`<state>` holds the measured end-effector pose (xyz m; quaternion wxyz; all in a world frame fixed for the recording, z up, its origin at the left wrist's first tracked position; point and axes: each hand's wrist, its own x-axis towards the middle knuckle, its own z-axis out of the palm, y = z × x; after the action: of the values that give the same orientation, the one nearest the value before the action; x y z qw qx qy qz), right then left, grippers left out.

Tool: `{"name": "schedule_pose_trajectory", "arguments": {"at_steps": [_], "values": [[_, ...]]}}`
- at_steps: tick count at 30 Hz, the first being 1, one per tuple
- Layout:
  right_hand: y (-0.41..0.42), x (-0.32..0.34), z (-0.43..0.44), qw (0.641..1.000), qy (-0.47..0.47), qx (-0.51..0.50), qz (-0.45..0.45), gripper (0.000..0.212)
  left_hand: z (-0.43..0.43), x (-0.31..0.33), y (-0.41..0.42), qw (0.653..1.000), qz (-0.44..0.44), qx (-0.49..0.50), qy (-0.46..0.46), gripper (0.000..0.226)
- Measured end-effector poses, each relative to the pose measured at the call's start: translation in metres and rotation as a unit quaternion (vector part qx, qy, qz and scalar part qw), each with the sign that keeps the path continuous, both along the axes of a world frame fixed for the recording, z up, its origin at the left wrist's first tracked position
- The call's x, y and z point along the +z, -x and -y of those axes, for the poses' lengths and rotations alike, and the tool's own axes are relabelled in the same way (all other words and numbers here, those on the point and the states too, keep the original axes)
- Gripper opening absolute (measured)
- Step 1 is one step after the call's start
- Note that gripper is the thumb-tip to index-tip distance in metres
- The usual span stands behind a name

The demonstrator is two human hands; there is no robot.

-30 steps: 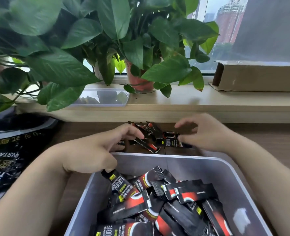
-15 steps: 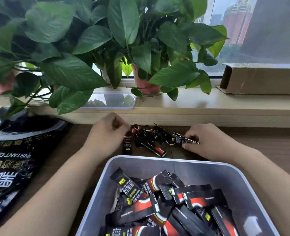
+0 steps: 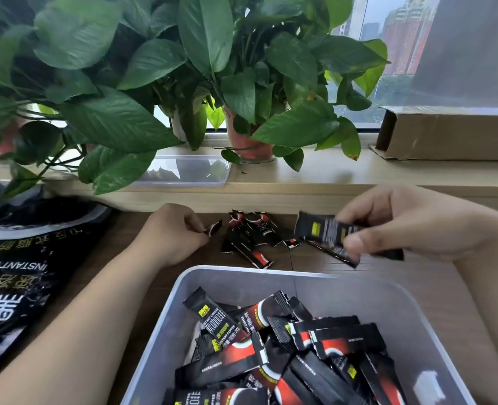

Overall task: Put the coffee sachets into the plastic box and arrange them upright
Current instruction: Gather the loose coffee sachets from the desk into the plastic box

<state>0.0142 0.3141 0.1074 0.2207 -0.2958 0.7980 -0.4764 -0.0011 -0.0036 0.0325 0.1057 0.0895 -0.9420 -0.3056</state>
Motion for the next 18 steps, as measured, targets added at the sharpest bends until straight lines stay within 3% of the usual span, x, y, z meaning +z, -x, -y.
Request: {"name": "schedule_pose_trajectory", "arguments": {"at_steps": [3, 5, 7, 11, 15, 18], "values": [[-0.012, 0.005, 0.005, 0.991, -0.044, 0.12, 0.047, 0.037, 0.003, 0.024, -0.013, 0.994, -0.021, -0.016, -0.104, 0.013], [-0.018, 0.006, 0.009, 0.986, -0.063, 0.138, 0.072, 0.038, 0.002, 0.043, -0.029, 0.96, -0.038, -0.091, -0.261, 0.017], [-0.023, 0.006, 0.014, 0.987, -0.08, 0.117, 0.073, 0.035, -0.002, 0.058, -0.048, 0.914, -0.036, -0.196, -0.354, 0.022], [-0.013, 0.002, 0.018, 0.996, -0.061, -0.056, -0.029, 0.021, -0.011, 0.065, -0.068, 0.877, 0.022, -0.362, -0.315, 0.036], [0.019, -0.022, 0.013, 0.966, 0.028, -0.243, -0.083, 0.008, -0.024, 0.062, -0.068, 0.886, 0.021, -0.327, -0.329, 0.018], [0.04, -0.051, 0.01, 0.938, -0.048, -0.301, -0.167, 0.005, -0.025, 0.06, -0.058, 0.894, -0.057, -0.284, -0.341, 0.011]]}}
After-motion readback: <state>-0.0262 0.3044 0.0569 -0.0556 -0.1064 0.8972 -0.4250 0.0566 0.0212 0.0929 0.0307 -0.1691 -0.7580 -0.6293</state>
